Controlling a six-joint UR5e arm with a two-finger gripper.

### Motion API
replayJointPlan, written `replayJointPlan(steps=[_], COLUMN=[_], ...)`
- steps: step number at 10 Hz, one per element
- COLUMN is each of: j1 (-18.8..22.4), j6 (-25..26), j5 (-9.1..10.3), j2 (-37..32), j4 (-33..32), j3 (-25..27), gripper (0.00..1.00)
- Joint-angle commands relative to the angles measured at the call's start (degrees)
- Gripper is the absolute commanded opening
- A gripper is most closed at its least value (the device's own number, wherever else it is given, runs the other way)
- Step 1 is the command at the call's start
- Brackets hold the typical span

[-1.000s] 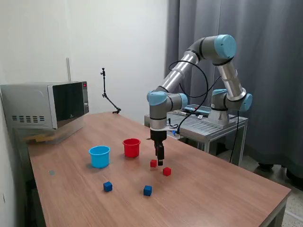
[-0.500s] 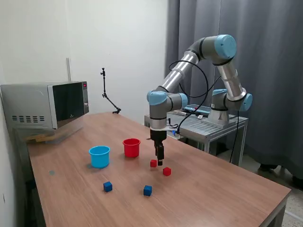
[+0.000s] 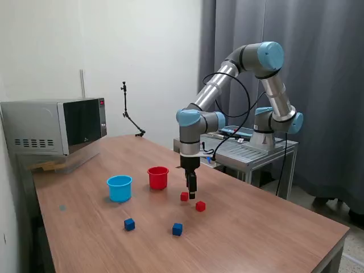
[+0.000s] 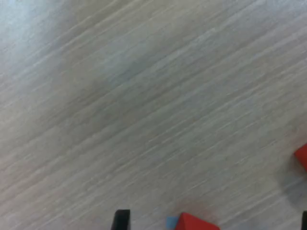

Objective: Place red objects in the red bin, and blue objects in the blue bin.

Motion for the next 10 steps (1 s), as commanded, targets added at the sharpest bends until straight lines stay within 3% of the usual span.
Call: replayJointPlan(steps=[1,10], j1=[0.0,0.3], j6=[0.0,2.6], j5=[0.0,0.0], j2=[0.0,1.1], j4=[-0.1,-0.1], j3=[0.0,-2.1], gripper=[1.0,1.0])
